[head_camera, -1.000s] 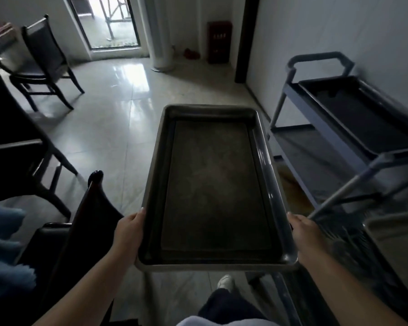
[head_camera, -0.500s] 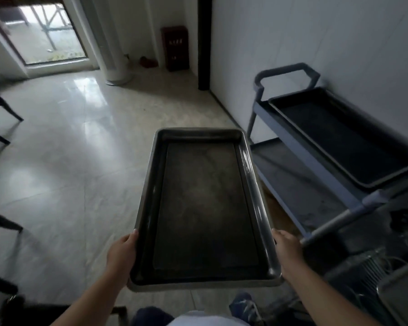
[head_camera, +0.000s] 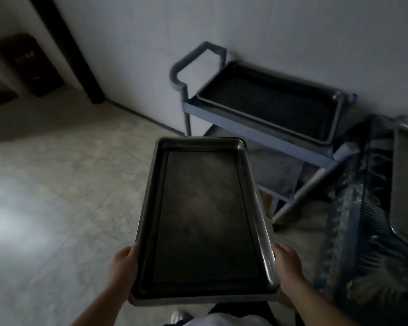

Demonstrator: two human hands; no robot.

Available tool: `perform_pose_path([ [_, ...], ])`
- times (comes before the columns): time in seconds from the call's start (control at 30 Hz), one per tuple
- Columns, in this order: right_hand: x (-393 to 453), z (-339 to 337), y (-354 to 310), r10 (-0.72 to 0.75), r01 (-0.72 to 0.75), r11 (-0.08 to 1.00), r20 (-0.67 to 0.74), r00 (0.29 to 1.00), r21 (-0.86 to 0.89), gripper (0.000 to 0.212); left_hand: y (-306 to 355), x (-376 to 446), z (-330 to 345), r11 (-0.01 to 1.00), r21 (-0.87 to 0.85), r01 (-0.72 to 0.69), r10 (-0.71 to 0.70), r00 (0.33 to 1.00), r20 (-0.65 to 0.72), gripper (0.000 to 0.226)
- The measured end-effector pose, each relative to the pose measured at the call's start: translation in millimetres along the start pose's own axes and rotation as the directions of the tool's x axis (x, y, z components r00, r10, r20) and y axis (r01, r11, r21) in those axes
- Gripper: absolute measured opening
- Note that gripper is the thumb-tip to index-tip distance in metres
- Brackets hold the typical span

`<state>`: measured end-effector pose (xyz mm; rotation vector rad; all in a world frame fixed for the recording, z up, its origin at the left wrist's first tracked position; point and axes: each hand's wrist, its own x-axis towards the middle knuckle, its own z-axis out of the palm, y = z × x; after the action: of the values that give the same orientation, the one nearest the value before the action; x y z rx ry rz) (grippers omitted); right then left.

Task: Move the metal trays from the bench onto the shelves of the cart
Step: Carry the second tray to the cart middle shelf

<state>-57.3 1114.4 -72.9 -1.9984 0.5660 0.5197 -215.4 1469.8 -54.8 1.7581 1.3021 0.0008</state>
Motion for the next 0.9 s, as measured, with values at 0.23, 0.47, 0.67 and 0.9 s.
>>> perform_pose_path([
  [0.23,43,37,11,0.137,-0.134,0.99,-0.069,0.988,0.045,0.032,53,89,37,0.986,0.151,-0.067,0.042,0.986,0.163,0.056],
  [0.47,152,51,-6,0.227,-0.205,0.968,-0.162,0.96,0.141,0.031,96,181,131,0.975,0.175,-0.139,0.095,0.966,0.239,0.051],
  [0.67,219,76,2,0.252,-0.198,0.956,-0.259,0.932,0.217,0.032,120,250,197,0.959,0.194,-0.205,0.146,0.949,0.281,0.05],
  [0.9,269,104,12,0.231,-0.135,0.952,-0.355,0.906,0.275,0.033,139,313,257,0.934,0.226,-0.276,0.196,0.926,0.323,0.05],
])
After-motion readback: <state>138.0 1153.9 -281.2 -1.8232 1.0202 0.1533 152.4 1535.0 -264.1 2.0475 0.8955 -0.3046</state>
